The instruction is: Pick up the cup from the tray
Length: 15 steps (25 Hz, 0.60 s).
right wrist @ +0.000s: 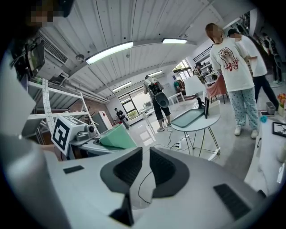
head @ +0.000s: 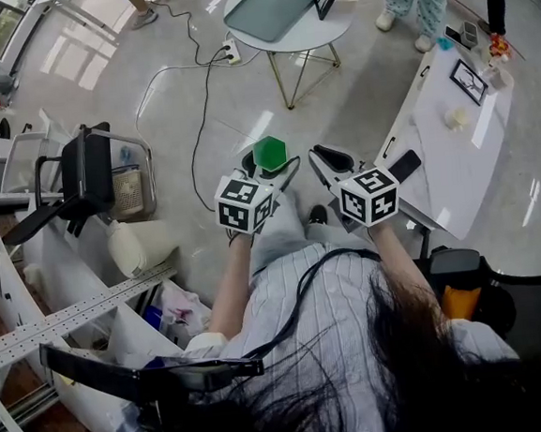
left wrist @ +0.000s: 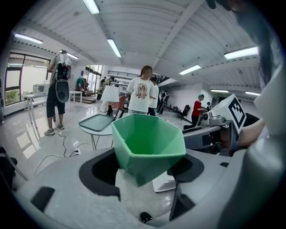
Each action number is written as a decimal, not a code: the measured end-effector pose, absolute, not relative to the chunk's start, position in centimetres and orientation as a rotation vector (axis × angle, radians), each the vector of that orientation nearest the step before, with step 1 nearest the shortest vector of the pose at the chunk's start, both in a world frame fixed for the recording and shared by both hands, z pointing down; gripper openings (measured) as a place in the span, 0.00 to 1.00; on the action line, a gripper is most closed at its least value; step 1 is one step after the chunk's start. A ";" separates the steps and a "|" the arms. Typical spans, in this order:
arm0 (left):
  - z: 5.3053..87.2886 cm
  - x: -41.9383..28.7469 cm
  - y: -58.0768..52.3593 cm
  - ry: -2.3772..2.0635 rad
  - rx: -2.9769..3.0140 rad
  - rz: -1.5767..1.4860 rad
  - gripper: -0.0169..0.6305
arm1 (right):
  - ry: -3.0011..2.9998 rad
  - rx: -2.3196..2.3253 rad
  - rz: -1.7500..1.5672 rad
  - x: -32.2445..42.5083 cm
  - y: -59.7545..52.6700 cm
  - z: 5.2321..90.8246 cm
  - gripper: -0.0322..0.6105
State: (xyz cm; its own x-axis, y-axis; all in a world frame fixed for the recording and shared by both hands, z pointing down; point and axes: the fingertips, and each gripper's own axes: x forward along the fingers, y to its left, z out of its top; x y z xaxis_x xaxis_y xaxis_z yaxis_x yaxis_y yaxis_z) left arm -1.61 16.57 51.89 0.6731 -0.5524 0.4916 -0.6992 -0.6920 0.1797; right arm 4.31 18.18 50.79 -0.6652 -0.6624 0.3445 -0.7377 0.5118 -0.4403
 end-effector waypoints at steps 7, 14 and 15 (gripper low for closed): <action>51.9 -1.4 16.8 -0.984 2.541 0.573 0.55 | -2.604 1.223 0.846 4.6 18.6 50.9 0.15; 52.1 -1.2 17.1 -0.974 2.541 0.579 0.55 | -2.603 1.222 0.847 4.6 18.7 51.0 0.15; 52.2 -1.3 17.1 -0.974 2.542 0.579 0.55 | -2.603 1.220 0.846 4.5 18.7 51.0 0.15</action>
State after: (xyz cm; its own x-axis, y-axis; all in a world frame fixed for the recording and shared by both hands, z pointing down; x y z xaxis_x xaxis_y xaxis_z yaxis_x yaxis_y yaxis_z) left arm -1.25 17.09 52.18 0.6789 -0.5463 0.4906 -0.6922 -0.6990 0.1795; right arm 4.50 18.71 51.05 -0.6599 -0.6626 0.3543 -0.7443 0.5117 -0.4292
